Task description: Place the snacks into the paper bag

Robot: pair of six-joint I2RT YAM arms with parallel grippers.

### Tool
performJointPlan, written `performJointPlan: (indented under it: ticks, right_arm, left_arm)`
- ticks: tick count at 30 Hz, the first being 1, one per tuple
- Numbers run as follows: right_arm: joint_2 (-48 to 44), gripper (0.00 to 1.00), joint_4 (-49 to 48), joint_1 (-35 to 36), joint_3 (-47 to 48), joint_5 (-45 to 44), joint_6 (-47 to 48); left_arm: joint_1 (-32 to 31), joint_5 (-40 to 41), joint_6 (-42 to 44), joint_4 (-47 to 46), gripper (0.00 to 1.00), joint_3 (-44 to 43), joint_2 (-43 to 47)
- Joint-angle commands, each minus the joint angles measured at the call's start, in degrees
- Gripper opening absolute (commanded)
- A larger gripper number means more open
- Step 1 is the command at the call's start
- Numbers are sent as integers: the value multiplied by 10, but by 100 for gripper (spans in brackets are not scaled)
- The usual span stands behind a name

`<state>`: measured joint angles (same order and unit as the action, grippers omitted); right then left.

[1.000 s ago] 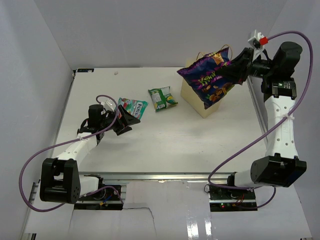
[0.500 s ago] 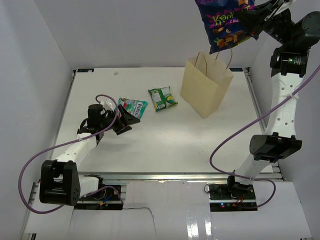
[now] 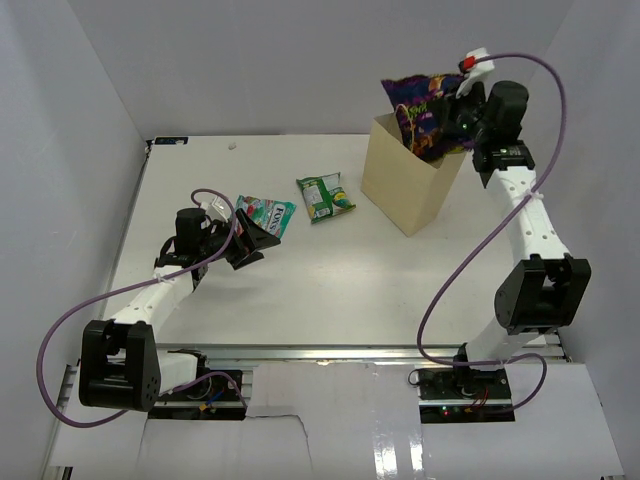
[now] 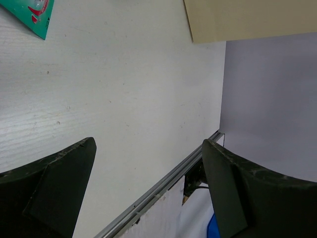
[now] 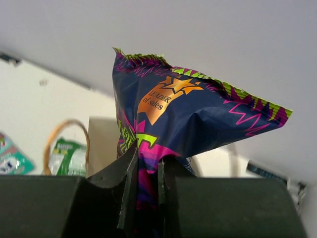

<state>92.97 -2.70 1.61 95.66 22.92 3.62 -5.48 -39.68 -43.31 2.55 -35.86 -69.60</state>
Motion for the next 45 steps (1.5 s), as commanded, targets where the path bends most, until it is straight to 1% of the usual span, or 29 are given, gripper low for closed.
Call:
performJointPlan:
  ticks: [1,5,8,9,10,11,13,14,17,20,23,24,26,27,28,29,30,31,33,34,35,36,37,38,39,40,41,42,45]
  right_arm:
    - [-75,8,-95,38,-20,-81,40]
    - [-97,8,-86,76,-71,-140,50]
    - [-107,9,-83,91,-100,-189,30]
    - [-109,16,-79,92,-107,-192,23]
    - [-110,20,-68,92,-117,-197,17]
    - [-111,28,-63,92,-123,-197,10]
    - [-117,37,-53,92,-143,-193,8]
    - [-121,46,-52,92,-148,-191,9]
    - [-128,58,-43,92,-158,-178,16]
    - [-136,65,-32,92,-157,-156,25]
    - [-144,68,-12,90,-148,-105,48]
    - [-151,68,-5,89,-140,-81,76]
    - [-162,67,27,82,-121,44,112]
    - [-163,66,61,82,-109,154,141]
    - [-164,64,86,83,-100,201,187]
    - [-162,64,104,87,-92,246,195]
    - [-154,64,154,94,-74,302,204]
    - [-145,64,201,108,-59,307,249]
    - [-112,63,316,165,-42,273,285]
    - [-101,63,336,187,-49,250,290]
    - [-76,59,350,234,-56,216,281]
    - [-61,58,358,258,-64,117,260]
    - [-47,57,345,282,-80,64,230]
    - [-29,63,331,320,-87,-1,167]
    - [11,66,319,334,-87,-117,133]
    - [32,70,294,345,-83,-165,100]
    - [68,78,276,354,-73,-209,24]
    - [84,81,258,356,-69,-272,0]
    - [149,95,204,358,-26,-347,-57]
  left_arm:
    - [0,-7,9,-4,98,-15,7]
    - [0,-7,9,-7,98,-10,10]
    - [1,-8,7,-11,98,-4,11]
    - [0,-9,6,-11,98,-2,11]
    - [0,-8,6,-12,98,-1,11]
    - [0,-11,5,-14,98,0,10]
    - [0,-13,4,-18,98,2,10]
    - [1,-14,5,-18,98,3,10]
    - [1,-16,4,-20,98,3,7]
    - [0,-17,4,-21,98,4,5]
    - [0,-19,3,-21,98,5,3]
    - [0,-19,3,-21,98,4,3]
    - [1,-19,4,-21,98,3,2]
    - [0,-18,4,-21,98,4,1]
    - [0,-10,3,-21,98,4,0]
    - [1,-4,5,-17,98,2,0]
    - [0,6,7,-11,98,-1,-1]
    - [1,20,7,10,98,-4,-2]
    - [0,78,2,44,98,-20,-9]
    - [0,103,-2,80,98,-27,-12]
    - [1,149,-5,98,98,-35,-17]
    - [1,172,-17,115,98,-48,-26]
    - [1,194,-25,144,98,-54,-30]
    - [1,213,-33,155,98,-58,-33]
    - [0,238,-37,166,98,-63,-37]
    - [1,247,-41,179,98,-66,-37]
    - [0,253,-42,184,98,-67,-34]
    - [0,259,-42,186,98,-67,-33]
    - [0,259,-46,191,98,-62,-12]
